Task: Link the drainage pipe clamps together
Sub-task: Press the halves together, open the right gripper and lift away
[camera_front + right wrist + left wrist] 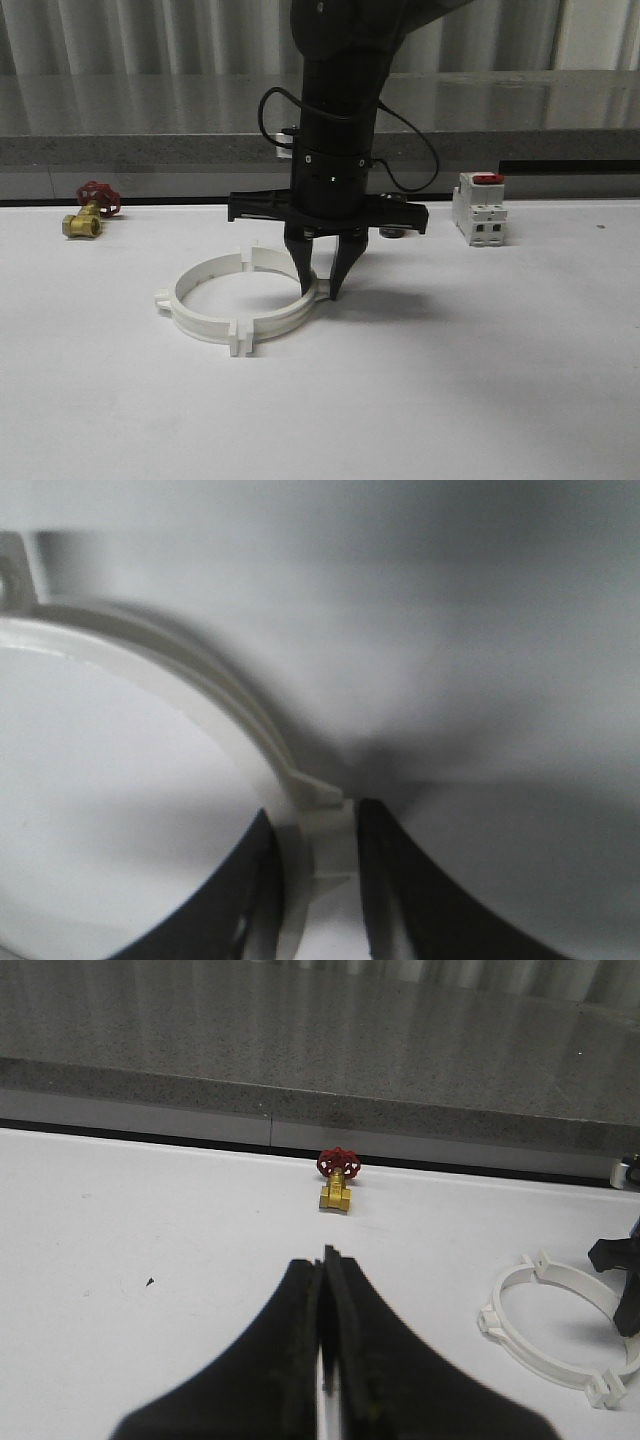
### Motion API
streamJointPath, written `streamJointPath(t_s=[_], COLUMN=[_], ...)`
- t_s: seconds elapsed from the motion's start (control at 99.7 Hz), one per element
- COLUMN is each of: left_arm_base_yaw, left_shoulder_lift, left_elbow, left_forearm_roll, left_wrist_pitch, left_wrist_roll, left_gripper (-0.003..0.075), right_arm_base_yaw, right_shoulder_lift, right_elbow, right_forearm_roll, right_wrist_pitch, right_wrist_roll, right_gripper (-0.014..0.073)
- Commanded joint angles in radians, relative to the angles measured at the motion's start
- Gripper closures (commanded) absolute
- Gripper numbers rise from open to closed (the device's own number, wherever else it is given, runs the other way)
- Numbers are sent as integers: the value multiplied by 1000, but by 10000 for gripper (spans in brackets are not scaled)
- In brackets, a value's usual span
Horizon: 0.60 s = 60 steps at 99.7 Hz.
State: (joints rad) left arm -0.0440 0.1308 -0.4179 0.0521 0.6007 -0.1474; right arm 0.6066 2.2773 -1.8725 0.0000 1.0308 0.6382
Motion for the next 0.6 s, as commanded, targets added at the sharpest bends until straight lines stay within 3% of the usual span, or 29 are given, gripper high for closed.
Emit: streamJointPath(t_s=[0.0,0.12,0.321,0.502,0.592], left_arm_base_yaw=[1,1,1,1,1], left_shoulder_lift=[9,9,9,9,9], left_elbow=[-26,-26,-26,-26,-26], left_forearm_roll=[1,1,1,1,1], left_wrist_pitch=[-77,-77,-77,-77,-77], left_wrist_roll=[-1,-1,-1,-1,-1], left_gripper=[741,741,741,741,741], right_arm_base_yaw=[3,10,11,9,-1], right_shoulder_lift=[-64,-66,-99,-149,-171], right_elbow=[-31,-31,-31,-30,-30], right_forearm_roll=[0,0,0,51,64], right_wrist_pitch=[-33,-48,-53,-27,25], right_wrist_roll=[-4,-4,-25,-317,-484], right_gripper=[287,154,146,162,266])
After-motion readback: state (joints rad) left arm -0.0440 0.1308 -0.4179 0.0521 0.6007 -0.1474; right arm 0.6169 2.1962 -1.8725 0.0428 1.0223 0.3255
